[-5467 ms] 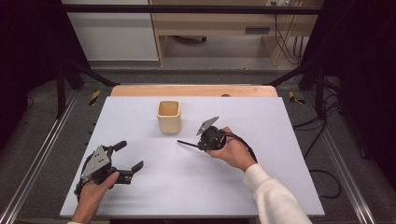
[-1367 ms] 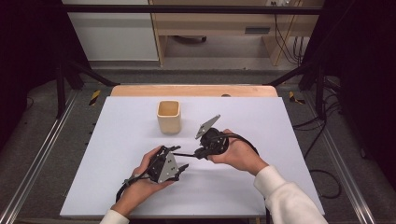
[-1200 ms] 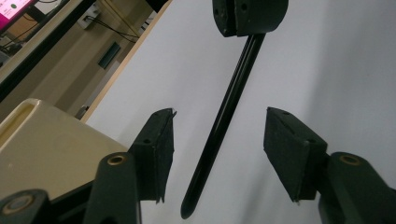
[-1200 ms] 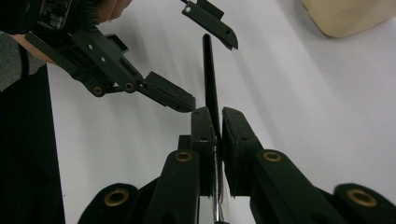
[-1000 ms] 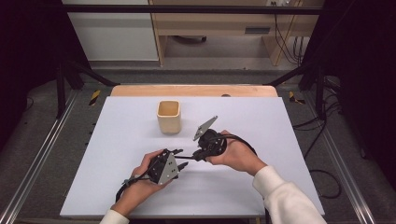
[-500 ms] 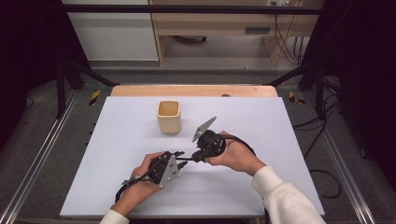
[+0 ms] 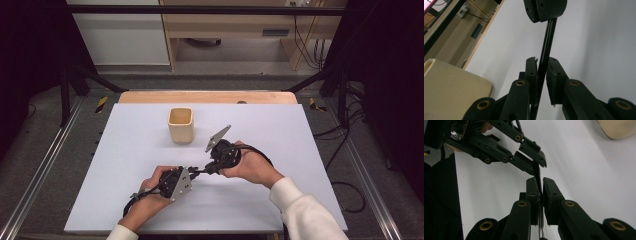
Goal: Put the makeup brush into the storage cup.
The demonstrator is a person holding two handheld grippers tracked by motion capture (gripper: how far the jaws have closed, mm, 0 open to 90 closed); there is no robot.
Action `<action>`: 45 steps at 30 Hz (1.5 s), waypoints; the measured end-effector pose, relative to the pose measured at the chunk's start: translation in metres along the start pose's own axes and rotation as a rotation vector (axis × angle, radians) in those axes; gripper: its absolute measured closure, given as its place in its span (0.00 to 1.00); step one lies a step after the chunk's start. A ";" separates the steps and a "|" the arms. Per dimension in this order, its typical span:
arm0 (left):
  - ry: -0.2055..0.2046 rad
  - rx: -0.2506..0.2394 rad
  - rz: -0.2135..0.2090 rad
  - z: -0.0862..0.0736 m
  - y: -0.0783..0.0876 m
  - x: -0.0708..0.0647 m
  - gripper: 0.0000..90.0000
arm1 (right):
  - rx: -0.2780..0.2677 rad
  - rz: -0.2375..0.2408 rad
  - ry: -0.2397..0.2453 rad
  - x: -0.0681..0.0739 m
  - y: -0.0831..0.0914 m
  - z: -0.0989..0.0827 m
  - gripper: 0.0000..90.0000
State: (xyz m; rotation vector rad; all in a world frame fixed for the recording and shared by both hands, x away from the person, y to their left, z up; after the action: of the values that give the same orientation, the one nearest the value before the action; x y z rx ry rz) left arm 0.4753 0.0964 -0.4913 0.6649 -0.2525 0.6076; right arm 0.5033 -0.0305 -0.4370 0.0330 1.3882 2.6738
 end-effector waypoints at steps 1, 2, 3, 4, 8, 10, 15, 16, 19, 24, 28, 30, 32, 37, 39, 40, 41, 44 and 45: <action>-0.005 0.007 -0.003 0.000 0.000 0.000 0.90 | 0.001 0.001 -0.001 0.000 0.000 0.000 0.93; -0.012 0.014 -0.014 -0.001 -0.001 -0.002 0.92 | -0.002 -0.002 0.003 0.000 0.000 0.000 0.92; -0.012 0.014 -0.014 -0.001 -0.001 -0.002 0.92 | -0.002 -0.002 0.003 0.000 0.000 0.000 0.92; -0.018 0.021 -0.015 -0.001 -0.001 -0.003 0.93 | -0.006 -0.003 -0.002 0.000 0.000 0.001 0.91; -0.003 0.017 -0.013 -0.001 -0.001 -0.002 0.93 | -0.027 -0.008 -0.011 -0.001 0.002 0.002 0.82; -0.003 0.020 -0.013 -0.001 0.000 -0.002 0.93 | -0.032 -0.025 -0.017 -0.002 0.003 0.003 0.76; -0.004 0.022 -0.015 -0.002 0.000 -0.002 0.93 | -0.046 -0.054 -0.028 -0.005 0.005 0.004 0.70; -0.006 0.022 -0.015 -0.002 0.000 -0.002 0.93 | -0.056 -0.066 -0.036 -0.007 0.006 0.004 0.66; -0.008 0.022 -0.013 -0.002 0.000 -0.002 0.93 | -0.070 -0.084 -0.049 -0.009 0.008 0.005 0.60; -0.019 0.019 -0.011 -0.002 -0.001 -0.002 0.93 | -0.111 -0.126 -0.066 -0.013 0.012 0.008 0.49; -0.020 0.022 -0.013 -0.002 -0.001 -0.003 0.93 | -0.126 -0.176 -0.102 -0.020 0.013 0.008 0.41; -0.021 0.021 -0.013 -0.002 0.000 -0.003 0.93 | -0.131 -0.192 -0.109 -0.023 0.014 0.007 0.37; -0.019 0.017 -0.012 -0.002 -0.001 -0.003 0.93 | -0.137 -0.206 -0.116 -0.025 0.014 0.007 0.34; -0.022 0.016 -0.011 -0.002 0.000 -0.003 0.93 | -0.132 -0.239 -0.134 -0.029 0.016 0.005 0.26; -0.018 0.014 -0.010 -0.002 0.000 -0.003 0.93 | -0.130 -0.251 -0.141 -0.030 0.015 0.004 0.22; -0.014 0.010 -0.009 -0.002 0.000 -0.002 0.93 | -0.128 -0.259 -0.149 -0.032 0.015 0.004 0.19; -0.014 0.010 -0.009 -0.002 0.000 -0.002 0.93 | -0.128 -0.259 -0.149 -0.032 0.015 0.004 0.19; -0.012 0.010 -0.009 -0.002 0.001 -0.002 0.93 | -0.127 -0.268 -0.163 -0.033 0.015 0.003 0.14; -0.015 0.011 -0.008 -0.002 0.001 -0.002 0.93 | -0.132 -0.270 -0.168 -0.034 0.015 0.003 0.13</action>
State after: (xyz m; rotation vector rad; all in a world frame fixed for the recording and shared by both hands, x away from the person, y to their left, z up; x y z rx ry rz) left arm 0.4732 0.0973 -0.4926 0.6809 -0.2612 0.5972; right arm 0.5356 -0.0406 -0.4215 0.0516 1.0808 2.4681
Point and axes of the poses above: each handheld gripper's, and its own axes: y roughly backward along the jaws, z roughly out of its top, x roughly to its left, the point moved 6 cm from there along -y, roughly forward along the jaws, and after that the axes turned 14 degrees about y, right-handed, at the moved point
